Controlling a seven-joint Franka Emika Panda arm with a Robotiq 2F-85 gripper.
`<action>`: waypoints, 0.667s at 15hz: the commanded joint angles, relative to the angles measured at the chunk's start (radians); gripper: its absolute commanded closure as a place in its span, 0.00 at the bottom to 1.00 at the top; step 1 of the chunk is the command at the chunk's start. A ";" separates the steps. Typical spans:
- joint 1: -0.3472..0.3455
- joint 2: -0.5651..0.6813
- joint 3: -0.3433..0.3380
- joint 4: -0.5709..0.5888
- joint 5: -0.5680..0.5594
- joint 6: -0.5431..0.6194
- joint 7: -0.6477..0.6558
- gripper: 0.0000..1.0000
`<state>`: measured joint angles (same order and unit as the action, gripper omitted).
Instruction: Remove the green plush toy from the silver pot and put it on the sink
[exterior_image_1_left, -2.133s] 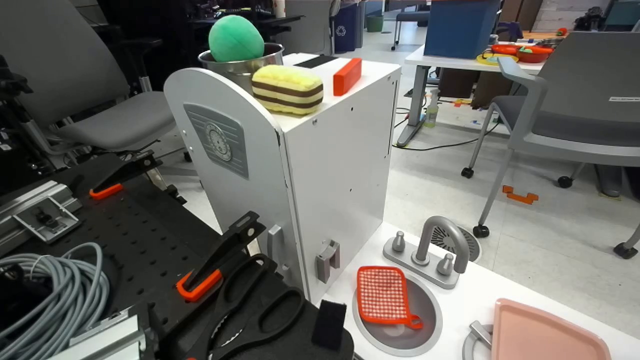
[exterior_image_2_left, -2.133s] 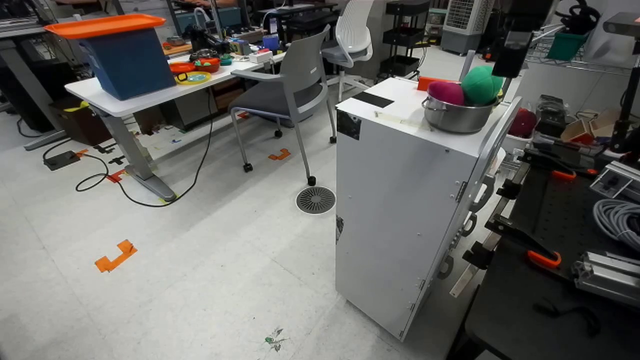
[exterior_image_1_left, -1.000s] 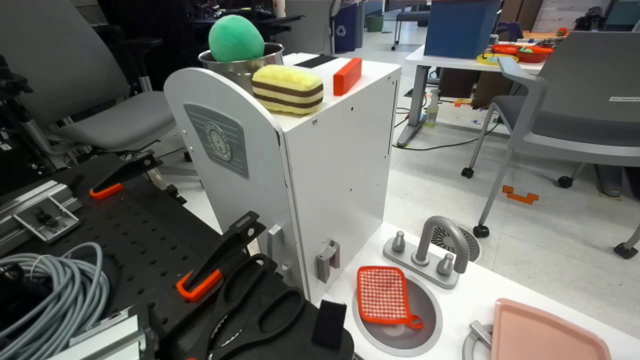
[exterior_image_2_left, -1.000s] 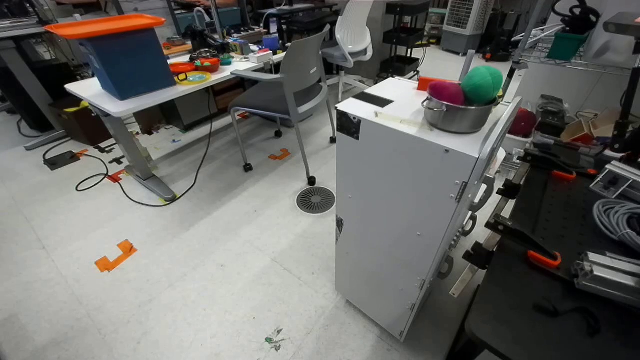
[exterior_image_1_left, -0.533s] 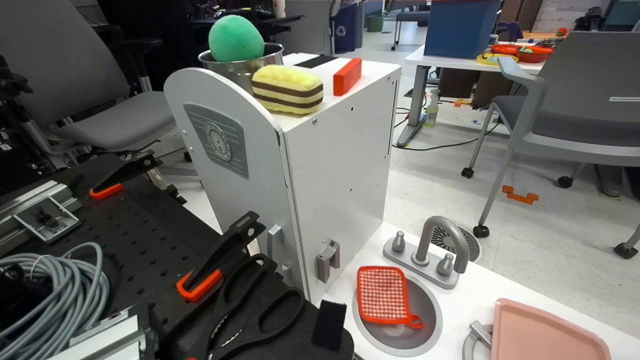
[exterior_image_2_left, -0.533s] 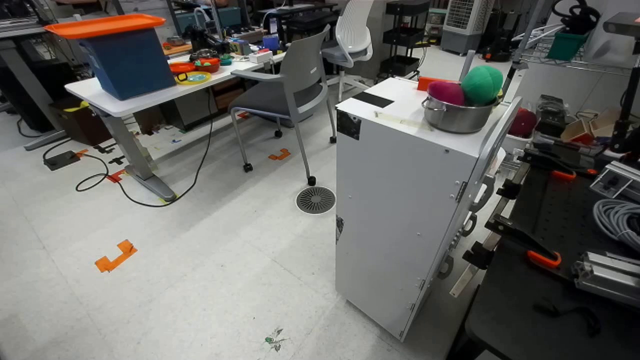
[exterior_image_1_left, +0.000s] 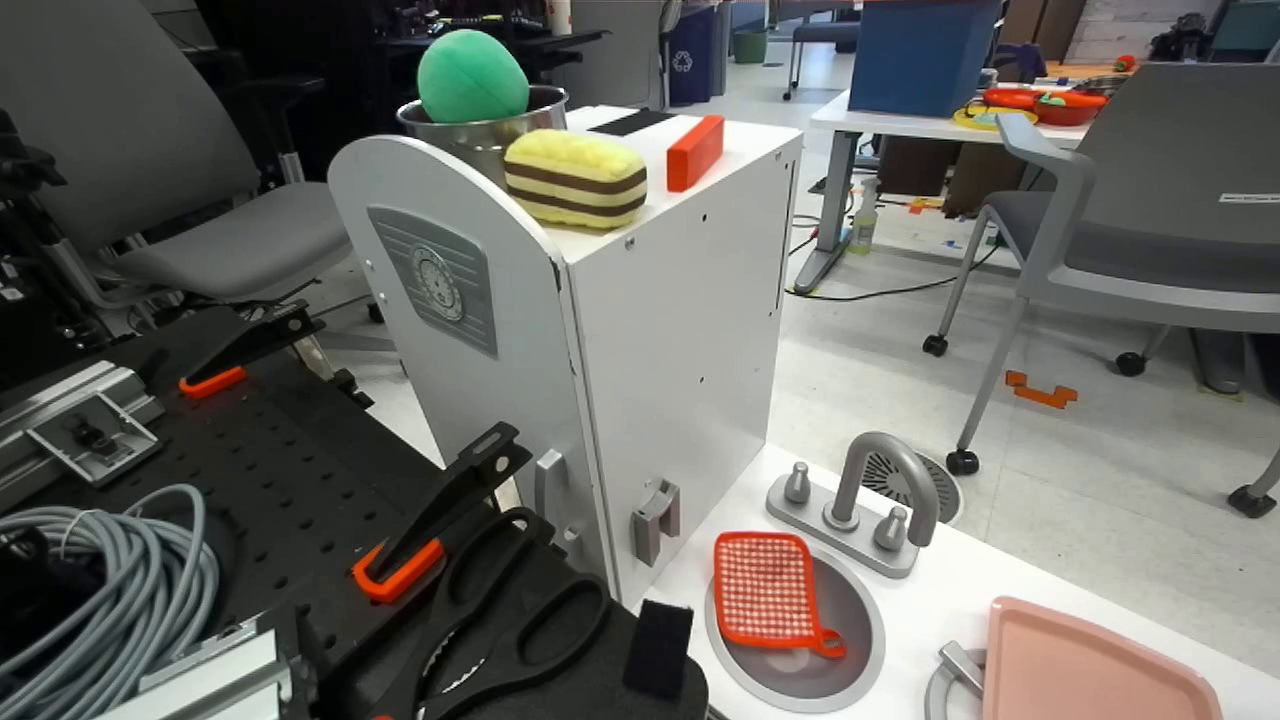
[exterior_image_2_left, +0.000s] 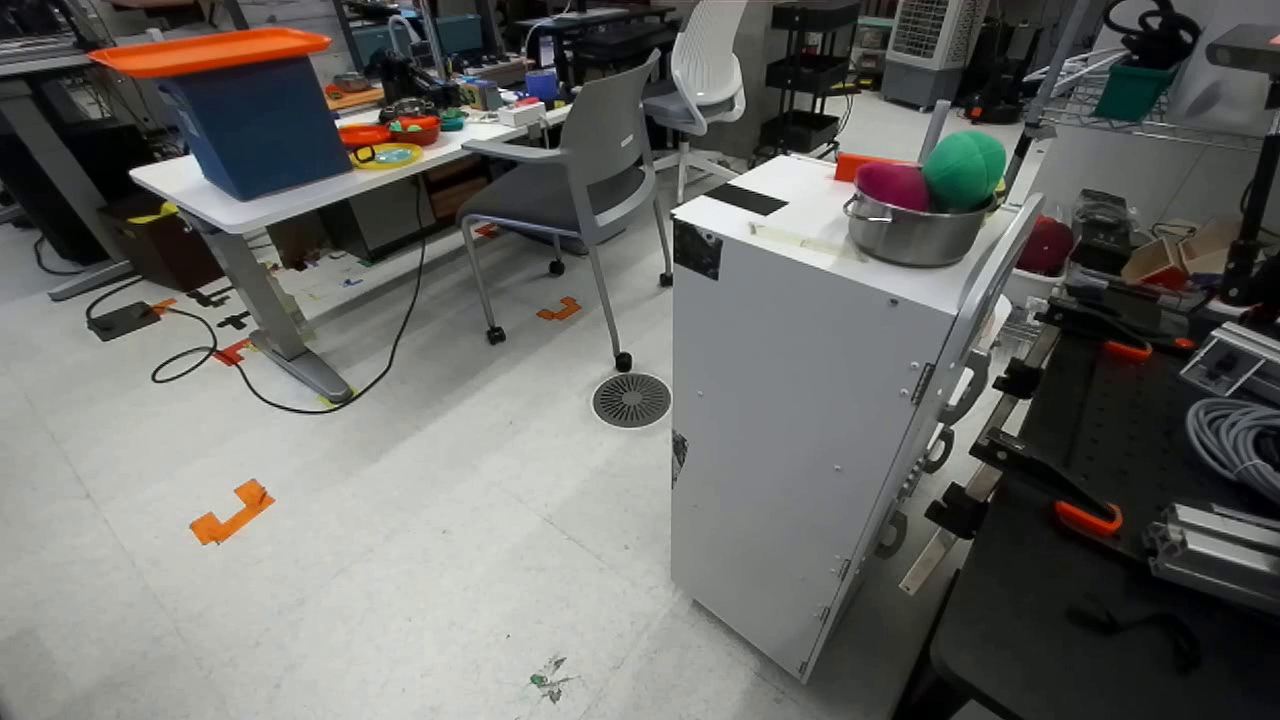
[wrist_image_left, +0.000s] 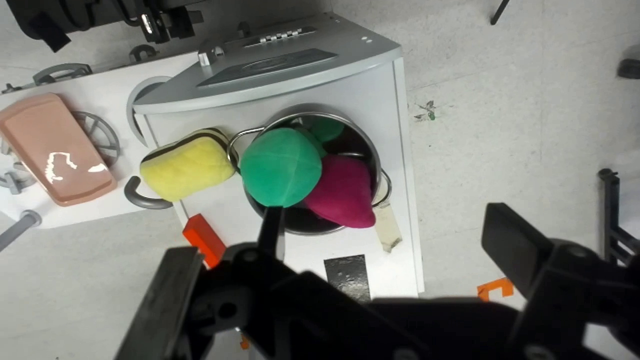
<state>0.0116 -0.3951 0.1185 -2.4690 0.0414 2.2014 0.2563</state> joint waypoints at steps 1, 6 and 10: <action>-0.031 0.014 -0.025 0.017 -0.019 -0.016 0.022 0.00; -0.050 0.089 -0.053 0.028 -0.010 -0.007 0.006 0.00; -0.044 0.157 -0.066 0.046 -0.010 0.009 -0.003 0.00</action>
<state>-0.0333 -0.2904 0.0618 -2.4598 0.0413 2.2034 0.2568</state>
